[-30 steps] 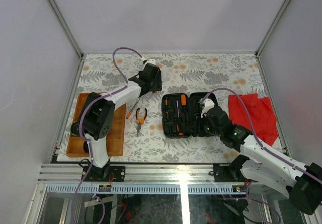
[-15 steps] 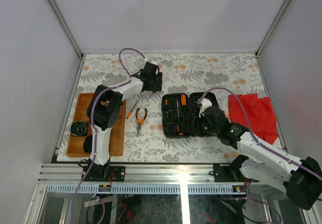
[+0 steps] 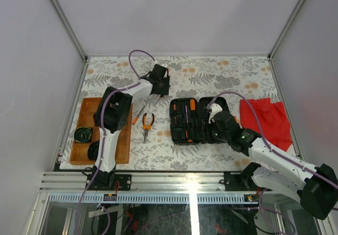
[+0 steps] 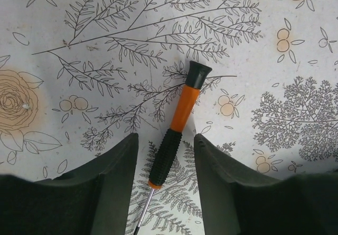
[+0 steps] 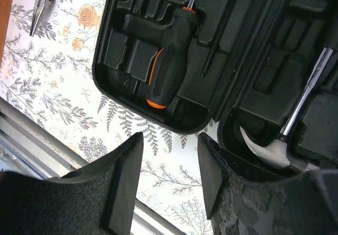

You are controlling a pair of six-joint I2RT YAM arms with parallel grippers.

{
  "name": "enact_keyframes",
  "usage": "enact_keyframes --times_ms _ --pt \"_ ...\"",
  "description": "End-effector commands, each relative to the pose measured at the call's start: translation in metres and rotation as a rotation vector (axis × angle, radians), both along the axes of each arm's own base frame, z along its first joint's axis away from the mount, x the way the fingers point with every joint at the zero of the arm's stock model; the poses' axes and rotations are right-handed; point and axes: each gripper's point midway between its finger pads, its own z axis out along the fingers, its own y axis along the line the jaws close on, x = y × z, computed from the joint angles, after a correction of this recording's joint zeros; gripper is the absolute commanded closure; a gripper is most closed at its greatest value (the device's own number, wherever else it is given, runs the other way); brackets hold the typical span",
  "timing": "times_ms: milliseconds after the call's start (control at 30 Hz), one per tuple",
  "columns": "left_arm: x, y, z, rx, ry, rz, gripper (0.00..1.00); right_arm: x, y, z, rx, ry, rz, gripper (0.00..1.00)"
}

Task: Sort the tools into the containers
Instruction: Pick up the screwdriver from the center of the board.

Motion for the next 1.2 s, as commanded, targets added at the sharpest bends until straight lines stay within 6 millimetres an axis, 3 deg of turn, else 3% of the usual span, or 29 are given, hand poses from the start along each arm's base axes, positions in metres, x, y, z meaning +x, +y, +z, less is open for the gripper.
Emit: enact_keyframes --times_ms 0,467,733,867,1033,1167 --pt "-0.005 0.002 -0.015 0.006 0.055 -0.019 0.58 0.005 0.008 0.018 0.028 -0.028 0.01 0.48" --pt "-0.038 0.017 0.001 -0.012 0.072 0.036 0.96 0.01 0.005 0.028 0.028 -0.047 -0.021 0.48" --pt "-0.062 0.016 0.045 -0.115 0.015 0.067 1.0 0.02 0.005 0.049 0.099 -0.098 -0.1 0.48" --pt "-0.089 0.008 0.073 -0.226 -0.019 0.074 1.0 0.03 0.007 0.067 0.176 -0.132 -0.172 0.48" --pt "-0.134 -0.016 0.111 -0.334 -0.089 0.01 1.0 0.042 0.013 0.091 0.307 -0.156 -0.269 0.46" --pt "-0.175 -0.035 0.134 -0.396 -0.127 -0.054 1.0 0.047 0.029 0.115 0.464 -0.148 -0.291 0.46"
